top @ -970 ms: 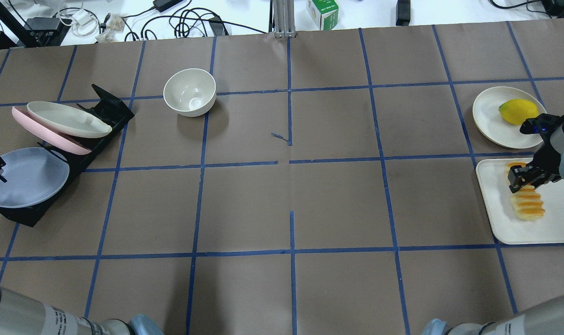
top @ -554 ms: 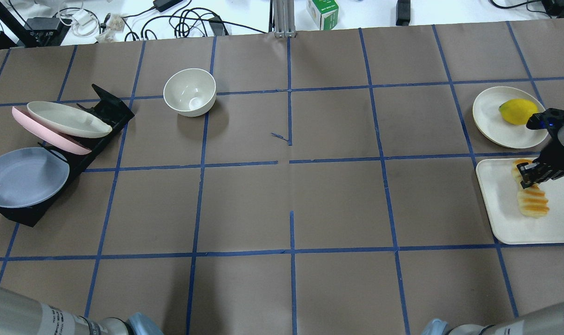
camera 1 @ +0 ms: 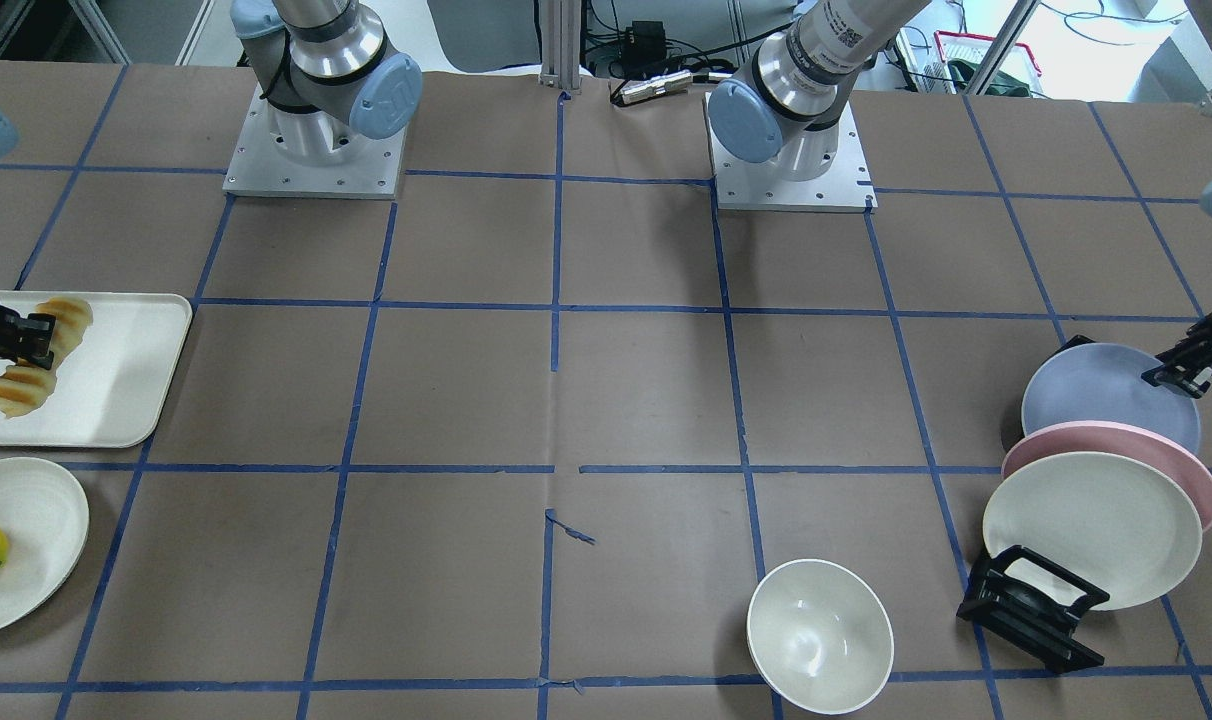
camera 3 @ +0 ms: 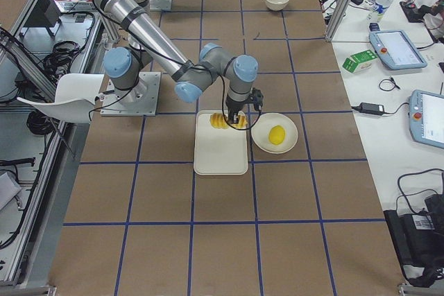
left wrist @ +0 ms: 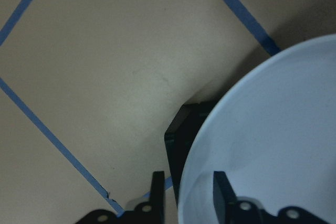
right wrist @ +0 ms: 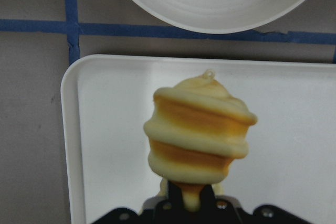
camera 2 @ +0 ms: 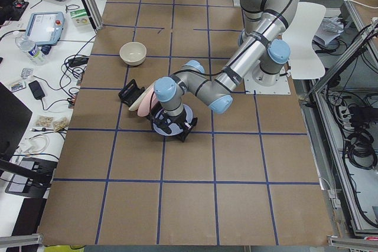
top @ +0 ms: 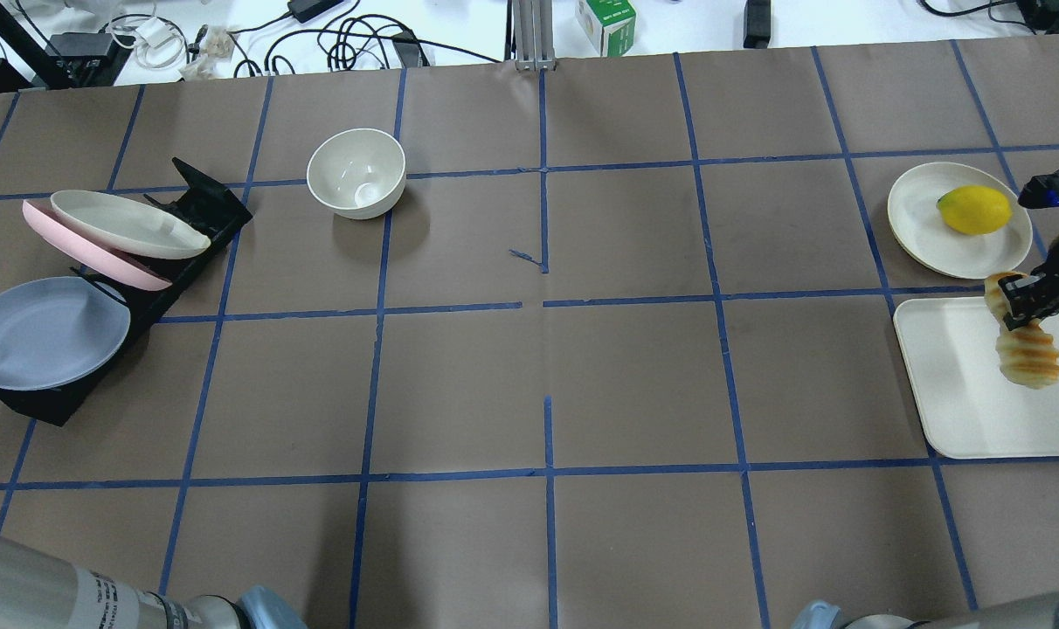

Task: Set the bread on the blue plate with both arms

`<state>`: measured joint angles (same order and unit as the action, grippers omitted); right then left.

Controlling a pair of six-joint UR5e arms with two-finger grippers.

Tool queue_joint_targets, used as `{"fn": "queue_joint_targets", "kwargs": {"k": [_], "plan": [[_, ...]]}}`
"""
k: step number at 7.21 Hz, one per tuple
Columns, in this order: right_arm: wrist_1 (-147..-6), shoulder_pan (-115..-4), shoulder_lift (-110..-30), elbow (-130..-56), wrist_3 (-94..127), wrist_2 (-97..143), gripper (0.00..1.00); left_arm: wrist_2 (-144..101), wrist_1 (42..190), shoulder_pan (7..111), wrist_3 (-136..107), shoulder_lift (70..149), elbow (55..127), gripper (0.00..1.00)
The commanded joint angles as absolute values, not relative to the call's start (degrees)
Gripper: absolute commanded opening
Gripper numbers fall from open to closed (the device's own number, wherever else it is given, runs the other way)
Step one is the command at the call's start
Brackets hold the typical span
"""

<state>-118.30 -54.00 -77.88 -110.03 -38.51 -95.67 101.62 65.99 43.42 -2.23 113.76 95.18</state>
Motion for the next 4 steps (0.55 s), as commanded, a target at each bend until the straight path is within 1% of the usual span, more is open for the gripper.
{"fn": "queue_joint_targets", "kwargs": {"k": [1,2,3,4], "plan": [[-116.56,-55.19,-78.31,-107.59,-37.8,-95.71,0.0,101.34,65.56,43.33,-0.98,113.3,95.27,0.0],[-111.76,-55.8,-79.7,-105.23,-37.53,-95.71,0.0,101.34,66.0,43.33,0.25,112.86,95.27,0.0],[-110.75,-57.64,-81.98,-103.38,-37.44,-95.63,0.0,101.34,66.18,43.33,0.44,112.33,95.01,0.0],[-106.13,-60.96,-83.83,-102.14,-37.18,-95.71,0.0,101.34,66.62,43.42,0.79,111.45,94.23,0.0]]}}
